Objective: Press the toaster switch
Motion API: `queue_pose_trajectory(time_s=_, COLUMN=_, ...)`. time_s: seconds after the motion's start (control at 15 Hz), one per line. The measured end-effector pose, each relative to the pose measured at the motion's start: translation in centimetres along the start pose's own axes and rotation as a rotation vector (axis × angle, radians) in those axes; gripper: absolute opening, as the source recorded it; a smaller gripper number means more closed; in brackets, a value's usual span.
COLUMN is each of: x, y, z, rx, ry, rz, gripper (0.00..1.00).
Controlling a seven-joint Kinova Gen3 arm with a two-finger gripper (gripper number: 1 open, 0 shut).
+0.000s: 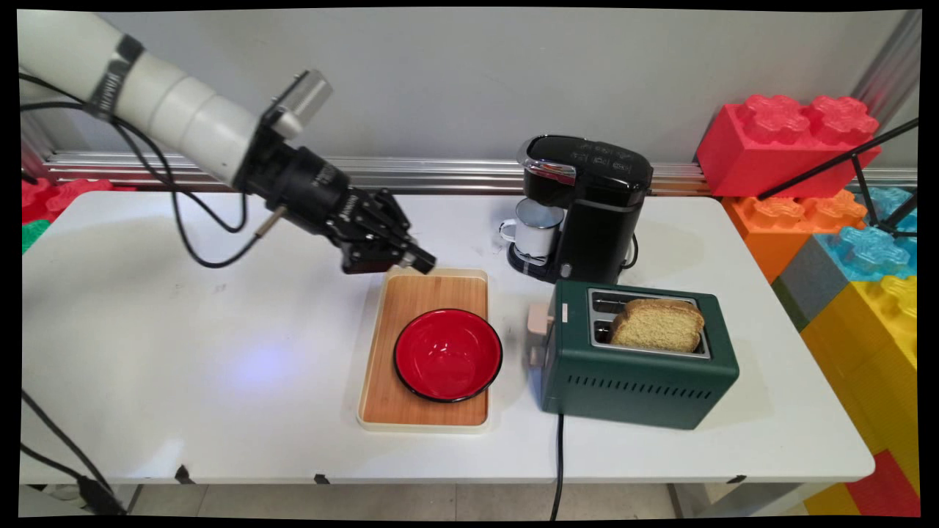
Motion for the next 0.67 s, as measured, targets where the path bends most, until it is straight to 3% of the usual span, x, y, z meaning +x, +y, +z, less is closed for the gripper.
queue_pose_trajectory(time_s=0.67, x=1.7, y=-0.5, z=7.0, rx=-0.002, ry=0.065, rz=0.016, gripper=0.00)
